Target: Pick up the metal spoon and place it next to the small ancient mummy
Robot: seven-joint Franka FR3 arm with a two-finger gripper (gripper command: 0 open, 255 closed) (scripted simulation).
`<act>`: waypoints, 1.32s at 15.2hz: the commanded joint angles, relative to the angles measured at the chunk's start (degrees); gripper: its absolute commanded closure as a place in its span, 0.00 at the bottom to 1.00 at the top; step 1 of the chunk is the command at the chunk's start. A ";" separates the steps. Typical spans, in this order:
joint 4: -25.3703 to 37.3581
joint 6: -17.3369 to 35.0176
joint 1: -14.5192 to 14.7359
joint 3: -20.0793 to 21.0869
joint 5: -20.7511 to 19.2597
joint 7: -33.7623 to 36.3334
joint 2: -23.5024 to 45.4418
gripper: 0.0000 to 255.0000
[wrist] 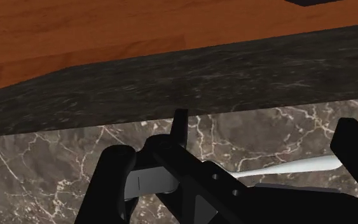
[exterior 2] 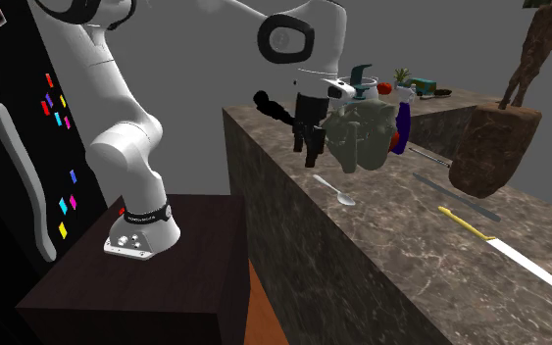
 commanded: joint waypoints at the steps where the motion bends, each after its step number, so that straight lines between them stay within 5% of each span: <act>1: 2.75 1.43 0.03 -0.44 0.29 -1.96 4.68 0.00; 10: 19.45 3.80 -0.34 -0.53 2.25 -9.60 26.24 0.00; 20: 16.13 9.29 -0.49 -0.50 2.31 -9.83 28.49 0.00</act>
